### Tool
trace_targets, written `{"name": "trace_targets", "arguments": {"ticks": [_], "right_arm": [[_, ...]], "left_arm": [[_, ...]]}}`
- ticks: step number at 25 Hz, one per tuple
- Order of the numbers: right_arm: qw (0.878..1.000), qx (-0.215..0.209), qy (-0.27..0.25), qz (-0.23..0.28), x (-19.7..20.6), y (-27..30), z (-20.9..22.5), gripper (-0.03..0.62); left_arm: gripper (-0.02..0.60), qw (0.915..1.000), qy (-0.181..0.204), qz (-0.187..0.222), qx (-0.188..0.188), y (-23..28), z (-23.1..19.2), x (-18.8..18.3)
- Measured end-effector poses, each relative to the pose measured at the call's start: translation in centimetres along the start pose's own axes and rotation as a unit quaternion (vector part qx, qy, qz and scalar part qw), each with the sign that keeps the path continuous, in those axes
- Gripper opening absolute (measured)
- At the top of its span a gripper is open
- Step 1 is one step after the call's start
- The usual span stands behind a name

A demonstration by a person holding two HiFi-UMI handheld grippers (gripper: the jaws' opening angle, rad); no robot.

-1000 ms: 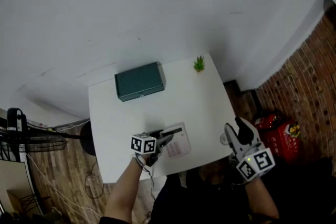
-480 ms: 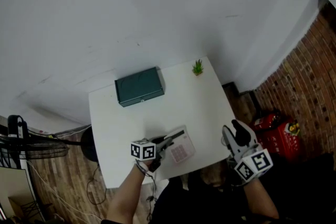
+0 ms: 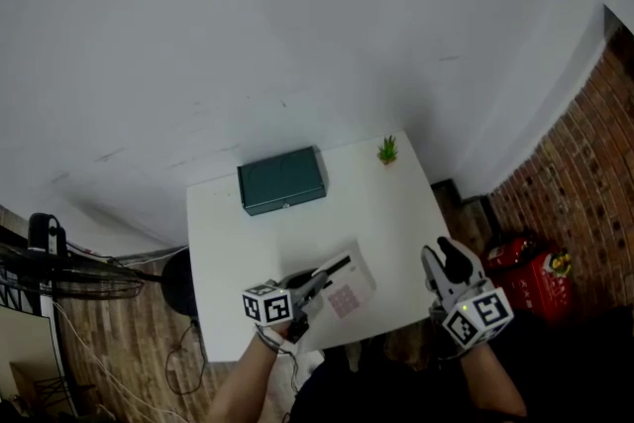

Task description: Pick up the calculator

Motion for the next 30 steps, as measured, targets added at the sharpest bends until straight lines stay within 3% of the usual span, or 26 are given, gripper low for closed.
{"name": "trace_targets", "arguments": {"ticks": [10,22,30], "right_arm": [[1.0,-0.012,-0.016,0.016,-2.4,0.8,-1.0,0.127],[0.997,-0.01,-0.044,0.055,-6.8,-0.4,-2.2,0.12],[0.997,0.011,-0.056,0.059,-7.3,-1.3,-2.4,0.074]], "left_arm": [[0.056,0.9914,0.01,0.127,0.03,-5.5,6.4,-7.1],[0.055,0.9554,-0.013,0.282,0.087,-12.1,13.7,-14.7],[0.055,0.9394,-0.009,0.314,0.138,-13.8,16.6,-17.2]]}}
Point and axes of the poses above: the fingertips, and each gripper's own axes: y forward along the fingers, z to its right, x out of its underside, the point moved 2 cm from there along -y, backward along the fingers, and after that the axes turned 5 degrees about -y, right-handed, at the moved point
